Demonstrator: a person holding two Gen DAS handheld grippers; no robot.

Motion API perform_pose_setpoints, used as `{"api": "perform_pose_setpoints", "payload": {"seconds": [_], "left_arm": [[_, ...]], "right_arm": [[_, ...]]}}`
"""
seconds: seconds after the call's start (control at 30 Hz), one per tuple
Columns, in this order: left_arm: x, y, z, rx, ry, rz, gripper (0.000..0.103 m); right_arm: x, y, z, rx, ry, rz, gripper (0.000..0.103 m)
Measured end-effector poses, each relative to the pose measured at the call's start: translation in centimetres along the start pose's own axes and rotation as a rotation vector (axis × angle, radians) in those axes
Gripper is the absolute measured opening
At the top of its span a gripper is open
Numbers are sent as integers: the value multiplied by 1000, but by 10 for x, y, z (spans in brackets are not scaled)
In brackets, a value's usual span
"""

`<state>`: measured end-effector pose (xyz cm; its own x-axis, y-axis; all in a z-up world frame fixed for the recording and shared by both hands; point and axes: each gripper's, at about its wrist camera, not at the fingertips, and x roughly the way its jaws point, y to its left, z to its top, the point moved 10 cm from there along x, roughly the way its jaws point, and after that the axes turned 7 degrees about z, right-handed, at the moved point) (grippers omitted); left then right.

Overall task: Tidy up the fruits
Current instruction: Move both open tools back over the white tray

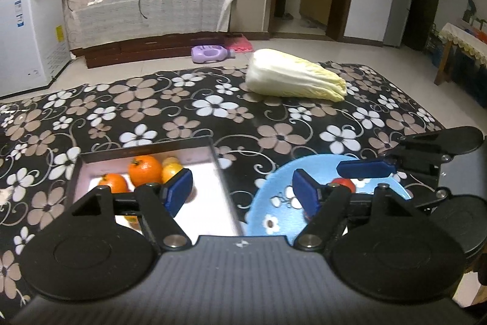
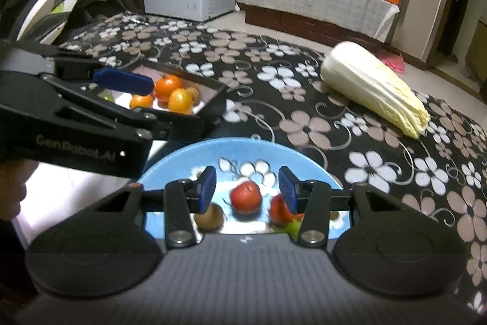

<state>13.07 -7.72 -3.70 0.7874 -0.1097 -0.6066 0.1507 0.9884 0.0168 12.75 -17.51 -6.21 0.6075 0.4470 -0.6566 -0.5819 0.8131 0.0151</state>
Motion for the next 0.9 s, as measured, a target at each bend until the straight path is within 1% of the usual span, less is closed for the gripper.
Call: {"api": "perform_pose_setpoints", "payload": {"seconds": [0.13, 0.2, 0.5, 0.67, 0.8, 0.9], "left_arm": [[-5, 23, 4, -34, -14, 28, 77], [-7, 36, 5, -54, -16, 43, 77], [-16, 83, -5, -63, -8, 106, 77], [-22, 118, -5, -117, -13, 162, 77], [-29, 147, -6, -168, -15, 189, 77], [-32, 162, -8, -181, -12, 205, 77]], "right_arm": [[2, 11, 13, -8, -43, 17, 48], [6, 21, 18, -18, -50, 40, 48], [33, 68, 33, -84, -33, 121, 48], [49, 88, 41, -91, -26, 152, 48], [63, 105, 46, -102, -20, 181, 48], [75, 118, 49, -112, -6, 205, 47]]}}
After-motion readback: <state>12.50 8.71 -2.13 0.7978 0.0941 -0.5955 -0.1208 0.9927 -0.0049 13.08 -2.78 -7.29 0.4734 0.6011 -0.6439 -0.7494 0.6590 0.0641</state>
